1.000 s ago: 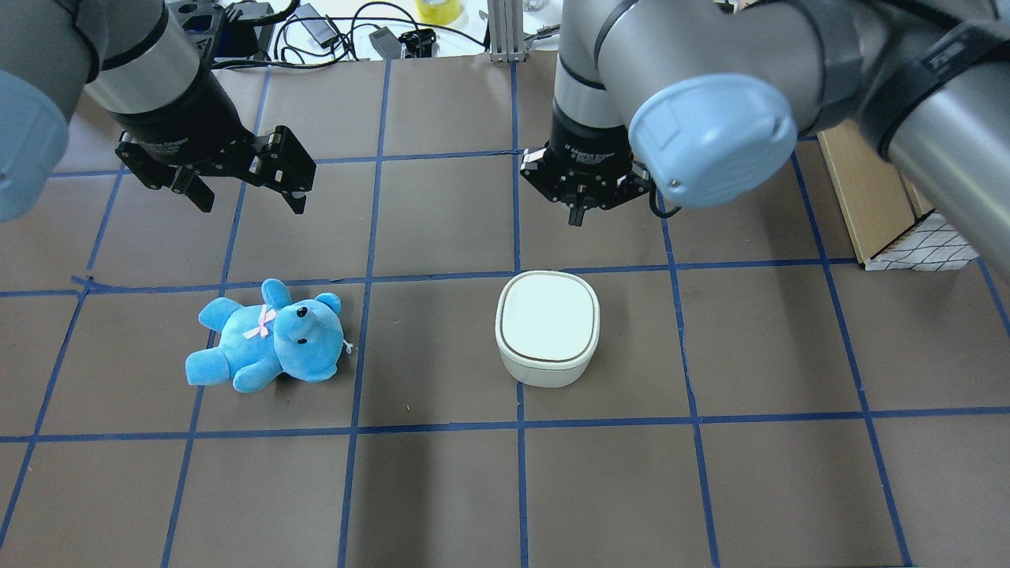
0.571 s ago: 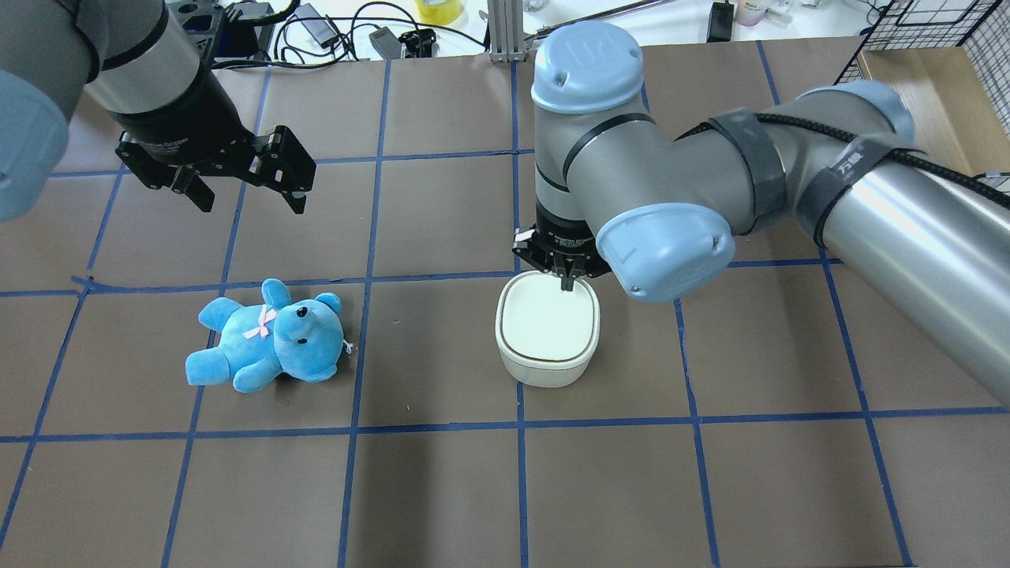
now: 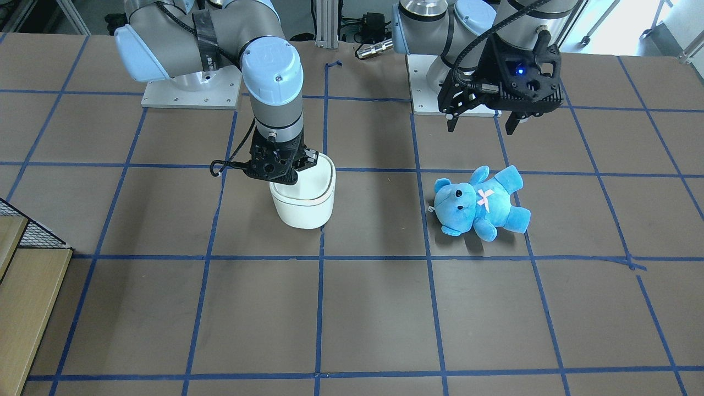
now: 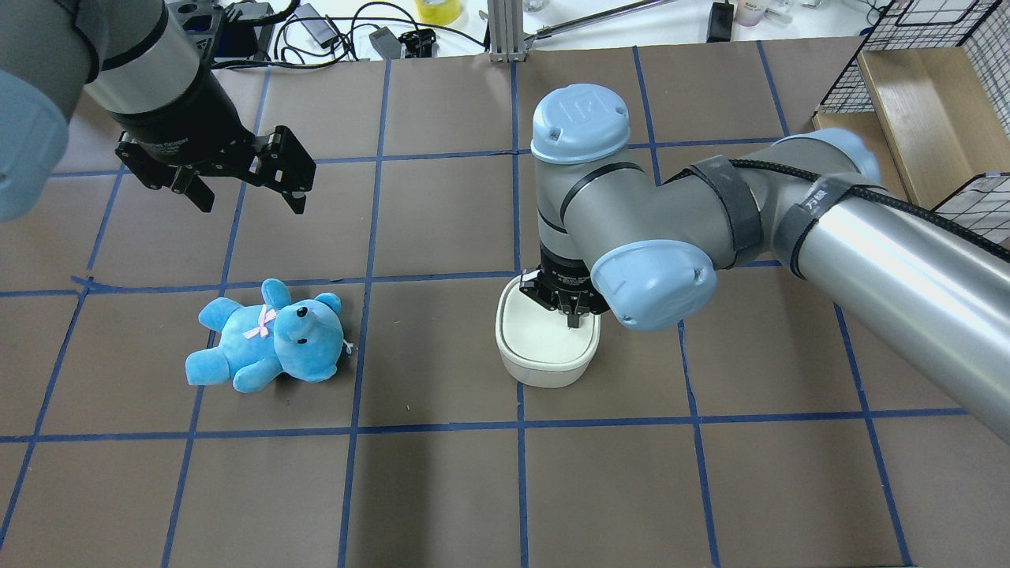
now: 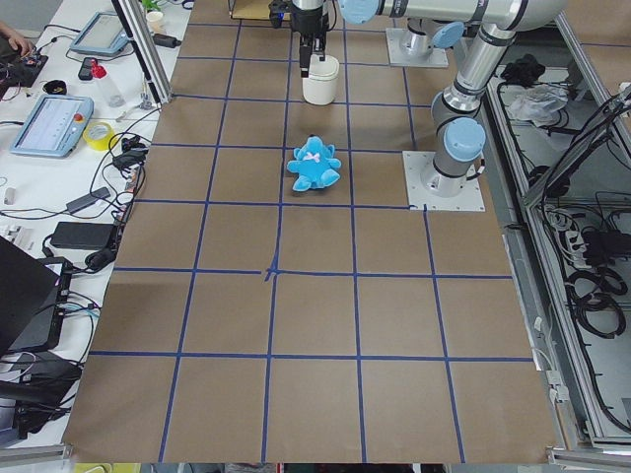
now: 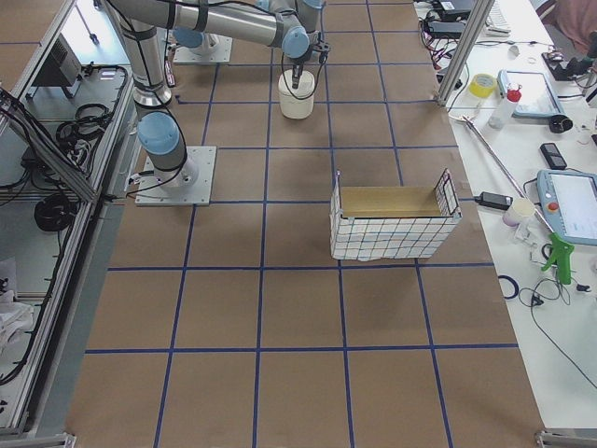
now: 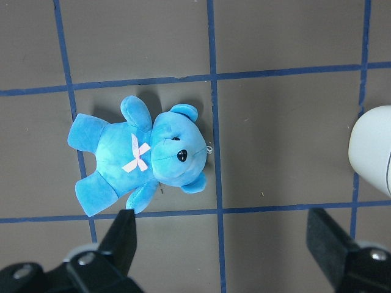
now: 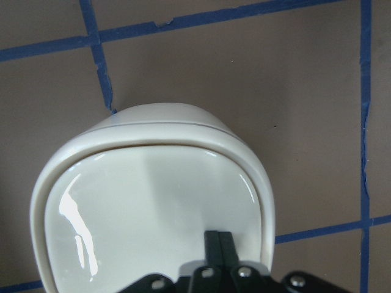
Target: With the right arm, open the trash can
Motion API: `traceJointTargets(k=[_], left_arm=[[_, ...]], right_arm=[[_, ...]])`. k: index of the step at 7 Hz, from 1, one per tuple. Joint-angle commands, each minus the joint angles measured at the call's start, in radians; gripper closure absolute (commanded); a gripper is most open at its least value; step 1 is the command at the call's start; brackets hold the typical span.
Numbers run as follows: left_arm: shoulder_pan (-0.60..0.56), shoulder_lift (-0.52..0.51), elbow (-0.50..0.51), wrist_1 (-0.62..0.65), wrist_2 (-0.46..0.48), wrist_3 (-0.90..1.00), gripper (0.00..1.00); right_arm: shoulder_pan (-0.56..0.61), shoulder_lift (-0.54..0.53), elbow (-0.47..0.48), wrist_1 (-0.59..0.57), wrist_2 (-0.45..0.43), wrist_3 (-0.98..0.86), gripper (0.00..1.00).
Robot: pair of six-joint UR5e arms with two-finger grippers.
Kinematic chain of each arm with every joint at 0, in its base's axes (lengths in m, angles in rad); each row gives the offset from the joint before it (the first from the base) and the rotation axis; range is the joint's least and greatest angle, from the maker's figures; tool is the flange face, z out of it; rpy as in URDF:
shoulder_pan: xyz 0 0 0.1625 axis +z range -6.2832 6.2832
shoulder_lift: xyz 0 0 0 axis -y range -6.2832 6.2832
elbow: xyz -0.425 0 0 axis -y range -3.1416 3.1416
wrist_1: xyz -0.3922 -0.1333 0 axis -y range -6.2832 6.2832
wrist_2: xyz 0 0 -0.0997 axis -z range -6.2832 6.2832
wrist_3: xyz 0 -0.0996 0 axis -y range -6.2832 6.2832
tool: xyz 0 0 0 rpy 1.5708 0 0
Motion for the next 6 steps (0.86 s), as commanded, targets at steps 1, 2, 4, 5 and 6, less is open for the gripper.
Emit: traceJointTargets(k=[1,2,4,5,6], left_arm=[[0.000,0.000,0.000,0.000,0.000,0.000,0.00],[0.000,0.000,0.000,0.000,0.000,-0.001,0.00],[0.000,0.000,0.000,0.000,0.000,0.001,0.00],[0.000,0.000,0.000,0.000,0.000,0.000,0.00],[0.000,0.000,0.000,0.000,0.000,0.001,0.00]], right_arm=[[0.000,-0.002,-0.014,0.002,-0.007,-0.002,0.66],[-0.003,-0.040,-0.055,0.013,-0.005,-0.008,0.01],[-0.058,-0.062,-0.257,0.208,-0.048,-0.059,0.00],[-0.142,-0.062,-0.357,0.312,-0.041,-0.092,0.00],[-0.225,-0.063,-0.420,0.370,-0.038,-0.182,0.00]])
